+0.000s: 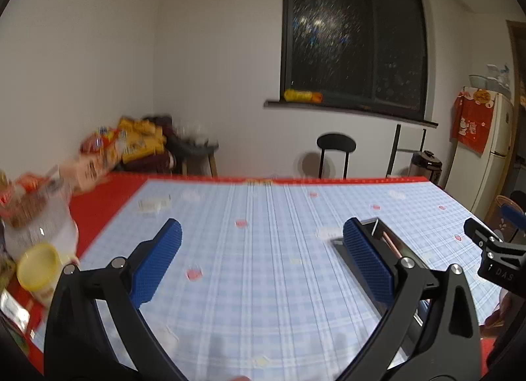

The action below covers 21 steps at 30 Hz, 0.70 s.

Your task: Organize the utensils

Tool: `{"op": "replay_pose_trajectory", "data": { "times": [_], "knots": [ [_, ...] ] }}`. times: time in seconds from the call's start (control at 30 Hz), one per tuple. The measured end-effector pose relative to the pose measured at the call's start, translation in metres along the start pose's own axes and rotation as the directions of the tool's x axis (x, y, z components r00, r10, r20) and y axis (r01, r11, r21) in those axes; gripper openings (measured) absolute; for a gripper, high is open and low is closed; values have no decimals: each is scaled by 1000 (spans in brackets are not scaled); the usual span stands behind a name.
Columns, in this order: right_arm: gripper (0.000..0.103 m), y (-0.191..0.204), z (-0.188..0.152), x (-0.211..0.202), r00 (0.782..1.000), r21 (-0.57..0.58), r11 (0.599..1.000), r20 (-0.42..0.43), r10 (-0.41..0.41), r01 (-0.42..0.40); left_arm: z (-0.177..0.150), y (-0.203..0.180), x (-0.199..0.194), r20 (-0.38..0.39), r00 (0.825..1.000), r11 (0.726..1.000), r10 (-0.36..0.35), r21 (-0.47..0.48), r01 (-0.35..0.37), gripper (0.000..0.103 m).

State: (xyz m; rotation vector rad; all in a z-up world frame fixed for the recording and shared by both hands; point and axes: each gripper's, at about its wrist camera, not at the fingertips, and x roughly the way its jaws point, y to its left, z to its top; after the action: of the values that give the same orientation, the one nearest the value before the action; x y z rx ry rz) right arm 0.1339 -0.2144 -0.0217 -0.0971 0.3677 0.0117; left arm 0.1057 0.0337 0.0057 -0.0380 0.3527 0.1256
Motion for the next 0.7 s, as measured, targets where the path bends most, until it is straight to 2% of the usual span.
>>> {"op": "replay_pose_trajectory", "data": {
  "times": [0.13, 0.23, 0.33, 0.43, 0.5, 0.7],
  "knots": [
    [97, 3, 1, -11, 999, 27, 1000, 51, -17, 16, 4, 1, -8, 70, 997, 999, -15, 34, 13, 97],
    [97, 2, -5, -12, 998, 50, 999, 56, -19, 16, 0, 1, -7, 80, 996, 999, -39, 17, 38, 97],
    [97, 4, -12, -11, 997, 36, 998, 49, -55, 53, -9, -4, -5, 104, 994, 1000, -18, 23, 15, 97],
    [97, 3, -18, -7, 997, 41, 997, 23, -70, 69, -16, -11, 0, 84, 996, 997, -20, 72, 14, 97],
    [97, 1, -19, -6, 998, 51, 997, 13, -64, 63, -19, -12, 1, 80, 997, 998, -17, 66, 12, 97],
    [97, 3, -19, -14, 998, 47, 997, 40, -55, 53, -23, -15, -1, 73, 997, 997, -34, 71, 29, 97]
  ]
}}
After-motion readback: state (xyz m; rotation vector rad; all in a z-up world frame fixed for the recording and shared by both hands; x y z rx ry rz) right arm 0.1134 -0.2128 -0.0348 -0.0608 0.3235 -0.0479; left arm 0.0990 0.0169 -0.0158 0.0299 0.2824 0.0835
